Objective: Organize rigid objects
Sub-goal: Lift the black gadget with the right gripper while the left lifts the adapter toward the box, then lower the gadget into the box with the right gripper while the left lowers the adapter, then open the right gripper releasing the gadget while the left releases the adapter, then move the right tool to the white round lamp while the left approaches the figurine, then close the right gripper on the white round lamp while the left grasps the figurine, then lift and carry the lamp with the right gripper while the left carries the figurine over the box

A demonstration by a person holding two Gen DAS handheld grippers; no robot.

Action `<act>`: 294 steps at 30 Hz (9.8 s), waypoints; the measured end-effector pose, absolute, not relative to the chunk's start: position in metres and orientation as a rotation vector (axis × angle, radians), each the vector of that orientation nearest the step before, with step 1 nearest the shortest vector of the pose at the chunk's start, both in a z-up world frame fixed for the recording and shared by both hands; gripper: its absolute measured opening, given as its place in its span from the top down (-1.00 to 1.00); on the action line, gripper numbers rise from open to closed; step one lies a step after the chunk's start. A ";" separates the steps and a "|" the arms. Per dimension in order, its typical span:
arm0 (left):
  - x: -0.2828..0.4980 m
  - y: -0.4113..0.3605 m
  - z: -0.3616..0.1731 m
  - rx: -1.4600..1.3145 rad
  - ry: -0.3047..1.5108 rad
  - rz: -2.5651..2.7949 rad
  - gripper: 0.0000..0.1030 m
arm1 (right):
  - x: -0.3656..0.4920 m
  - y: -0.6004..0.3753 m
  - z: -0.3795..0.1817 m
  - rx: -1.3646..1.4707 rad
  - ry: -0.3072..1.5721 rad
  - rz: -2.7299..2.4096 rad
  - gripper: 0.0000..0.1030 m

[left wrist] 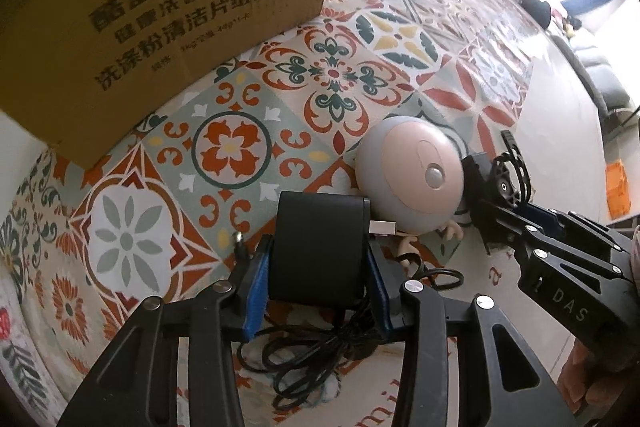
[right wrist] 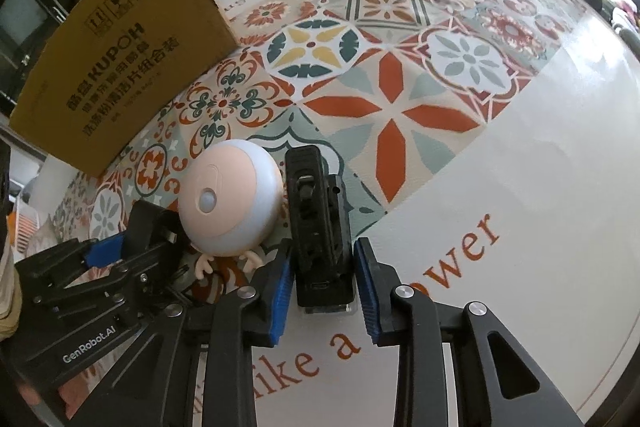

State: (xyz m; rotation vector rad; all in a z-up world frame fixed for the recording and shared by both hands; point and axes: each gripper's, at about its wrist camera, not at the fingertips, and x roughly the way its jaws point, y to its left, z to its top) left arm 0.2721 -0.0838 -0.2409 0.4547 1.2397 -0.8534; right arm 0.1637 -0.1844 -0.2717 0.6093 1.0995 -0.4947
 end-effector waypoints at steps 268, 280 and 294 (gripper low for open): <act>0.248 -0.002 -0.251 -0.162 1.530 -0.087 0.49 | 0.257 -0.169 -0.272 0.268 1.327 0.054 -0.43; 0.250 -0.008 -0.215 -0.117 1.408 -0.131 0.49 | 0.249 -0.174 -0.243 0.248 1.283 0.055 -0.43; 0.251 -0.010 -0.164 -0.104 1.236 -0.202 0.49 | 0.242 -0.177 -0.187 0.193 1.153 0.044 -0.43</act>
